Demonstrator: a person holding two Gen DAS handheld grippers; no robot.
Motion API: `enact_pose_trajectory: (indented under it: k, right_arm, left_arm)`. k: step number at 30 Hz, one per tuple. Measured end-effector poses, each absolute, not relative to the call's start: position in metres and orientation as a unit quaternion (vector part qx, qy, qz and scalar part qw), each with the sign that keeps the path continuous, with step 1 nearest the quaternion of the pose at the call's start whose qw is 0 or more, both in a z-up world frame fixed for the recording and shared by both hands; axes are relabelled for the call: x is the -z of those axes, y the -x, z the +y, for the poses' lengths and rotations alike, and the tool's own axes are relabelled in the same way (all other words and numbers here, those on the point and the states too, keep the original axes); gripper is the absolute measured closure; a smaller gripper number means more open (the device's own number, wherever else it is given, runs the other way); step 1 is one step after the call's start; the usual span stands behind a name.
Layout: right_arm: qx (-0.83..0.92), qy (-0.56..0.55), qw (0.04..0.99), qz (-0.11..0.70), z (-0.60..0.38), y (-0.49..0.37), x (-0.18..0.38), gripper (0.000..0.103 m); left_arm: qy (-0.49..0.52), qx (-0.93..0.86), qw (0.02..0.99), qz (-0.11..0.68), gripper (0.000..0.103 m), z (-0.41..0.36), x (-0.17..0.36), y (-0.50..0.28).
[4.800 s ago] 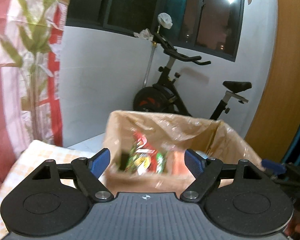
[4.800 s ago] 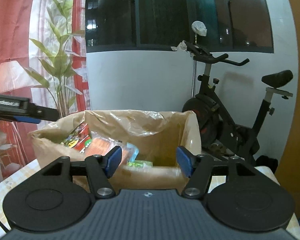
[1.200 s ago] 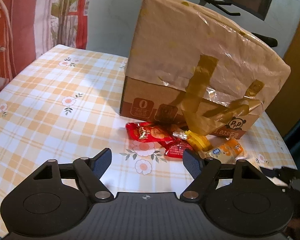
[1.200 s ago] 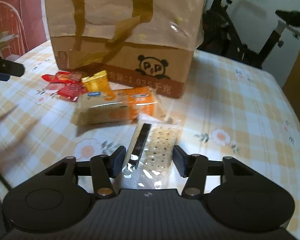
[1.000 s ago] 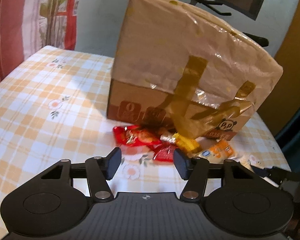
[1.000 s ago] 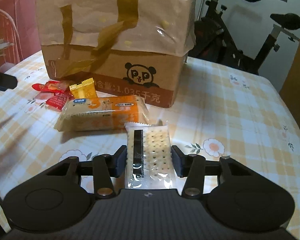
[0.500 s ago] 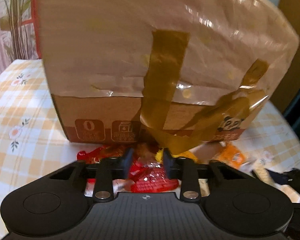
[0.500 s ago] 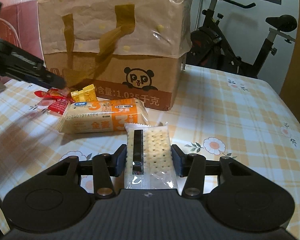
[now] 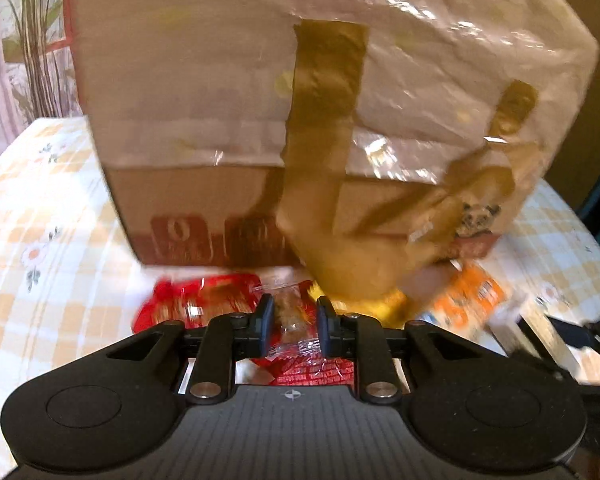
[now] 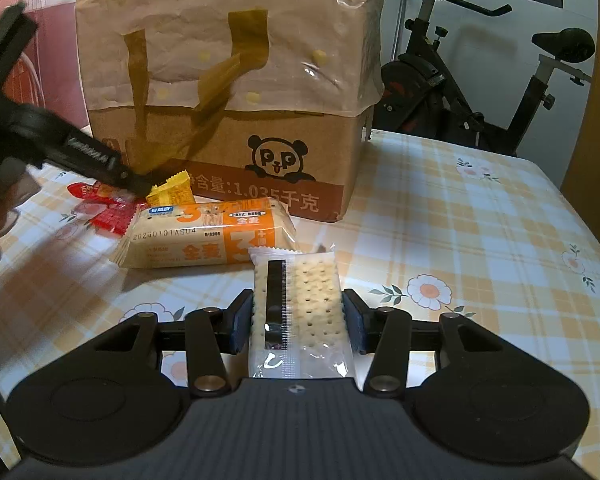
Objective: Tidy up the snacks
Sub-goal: 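Grasp the small clear nut packet with the left tool while the right tool holds the crackers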
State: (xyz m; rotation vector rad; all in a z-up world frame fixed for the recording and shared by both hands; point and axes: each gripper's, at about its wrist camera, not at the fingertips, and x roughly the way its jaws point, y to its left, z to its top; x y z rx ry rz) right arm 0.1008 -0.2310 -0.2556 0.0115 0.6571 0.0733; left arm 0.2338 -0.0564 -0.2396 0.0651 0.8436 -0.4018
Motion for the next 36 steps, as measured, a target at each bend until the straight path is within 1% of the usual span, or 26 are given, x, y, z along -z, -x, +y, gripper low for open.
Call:
enact_pose_trajectory:
  k: [8, 14, 17, 22, 33, 36]
  right_arm:
    - [-0.036, -0.006, 0.946, 0.323, -0.231, -0.101, 0.256, 0.053]
    - [-0.036, -0.005, 0.946, 0.323, -0.231, -0.101, 0.256, 0.053]
    - [-0.036, -0.005, 0.946, 0.322, -0.231, -0.101, 0.256, 0.053]
    - [-0.036, -0.005, 0.946, 0.322, -0.231, -0.101, 0.256, 0.053]
    - [-0.035, -0.008, 0.945, 0.326, -0.231, -0.102, 0.256, 0.053]
    - [-0.032, -0.024, 0.943, 0.33, -0.236, -0.099, 0.252, 0.054]
  left_arm:
    - [-0.004, 0.203, 0.889, 0.411, 0.079, -0.032, 0.246, -0.189]
    - [-0.01, 0.18, 0.884, 0.432, 0.076, -0.029, 0.247, -0.2]
    - [-0.01, 0.179, 0.886, 0.427, 0.076, -0.026, 0.248, -0.199]
    - [0.001, 0.178, 0.892, 0.415, 0.08, -0.021, 0.249, -0.196]
    - [0.005, 0.197, 0.906, 0.375, 0.08, -0.019, 0.224, -0.178]
    - [0.004, 0.195, 0.914, 0.357, 0.08, -0.017, 0.214, -0.175]
